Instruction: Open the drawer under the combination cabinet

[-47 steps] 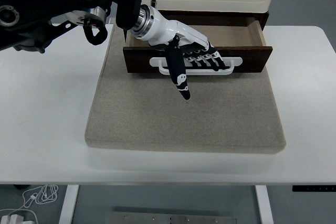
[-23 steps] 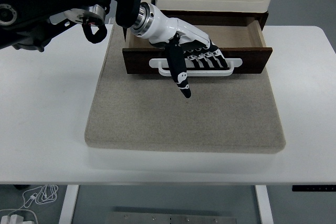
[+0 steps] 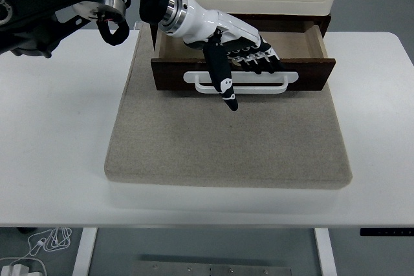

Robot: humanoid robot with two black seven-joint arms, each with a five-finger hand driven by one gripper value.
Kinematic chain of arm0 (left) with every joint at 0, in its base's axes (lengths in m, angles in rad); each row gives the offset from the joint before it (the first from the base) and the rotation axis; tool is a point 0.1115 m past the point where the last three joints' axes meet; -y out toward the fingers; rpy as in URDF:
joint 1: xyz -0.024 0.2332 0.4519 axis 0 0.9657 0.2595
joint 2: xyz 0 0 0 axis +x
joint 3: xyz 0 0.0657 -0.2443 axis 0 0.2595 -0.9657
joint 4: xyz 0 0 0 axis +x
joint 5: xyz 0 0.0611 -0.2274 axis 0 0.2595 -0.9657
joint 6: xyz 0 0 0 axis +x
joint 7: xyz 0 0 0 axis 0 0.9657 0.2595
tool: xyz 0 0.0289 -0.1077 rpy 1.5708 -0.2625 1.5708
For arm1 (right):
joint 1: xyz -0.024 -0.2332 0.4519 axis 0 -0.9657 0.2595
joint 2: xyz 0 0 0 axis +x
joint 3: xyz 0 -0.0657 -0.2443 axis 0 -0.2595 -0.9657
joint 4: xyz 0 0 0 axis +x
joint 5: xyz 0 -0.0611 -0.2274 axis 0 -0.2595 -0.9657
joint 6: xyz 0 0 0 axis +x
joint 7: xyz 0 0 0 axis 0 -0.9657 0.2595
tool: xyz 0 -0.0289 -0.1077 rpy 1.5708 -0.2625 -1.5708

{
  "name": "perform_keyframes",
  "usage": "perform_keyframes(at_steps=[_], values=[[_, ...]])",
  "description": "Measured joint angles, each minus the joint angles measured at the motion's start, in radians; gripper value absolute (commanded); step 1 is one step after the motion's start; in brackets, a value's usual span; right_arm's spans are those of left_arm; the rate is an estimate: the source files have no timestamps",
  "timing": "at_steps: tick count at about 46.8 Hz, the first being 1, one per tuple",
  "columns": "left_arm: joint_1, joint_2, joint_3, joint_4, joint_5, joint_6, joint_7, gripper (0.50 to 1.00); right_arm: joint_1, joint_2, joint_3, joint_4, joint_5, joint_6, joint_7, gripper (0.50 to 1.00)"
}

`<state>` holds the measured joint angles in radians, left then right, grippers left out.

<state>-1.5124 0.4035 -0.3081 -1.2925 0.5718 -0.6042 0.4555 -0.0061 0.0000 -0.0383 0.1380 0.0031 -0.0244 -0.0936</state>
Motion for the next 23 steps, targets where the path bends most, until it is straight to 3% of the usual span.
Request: perform_keyframes(at_steps=[23], values=[[-0.057,0.009,-0.151,-0.004,-0.015,-0.007,0.002,1.000,0.000,0.000,0.000,0.000,0.000,0.000,0.000,0.928]])
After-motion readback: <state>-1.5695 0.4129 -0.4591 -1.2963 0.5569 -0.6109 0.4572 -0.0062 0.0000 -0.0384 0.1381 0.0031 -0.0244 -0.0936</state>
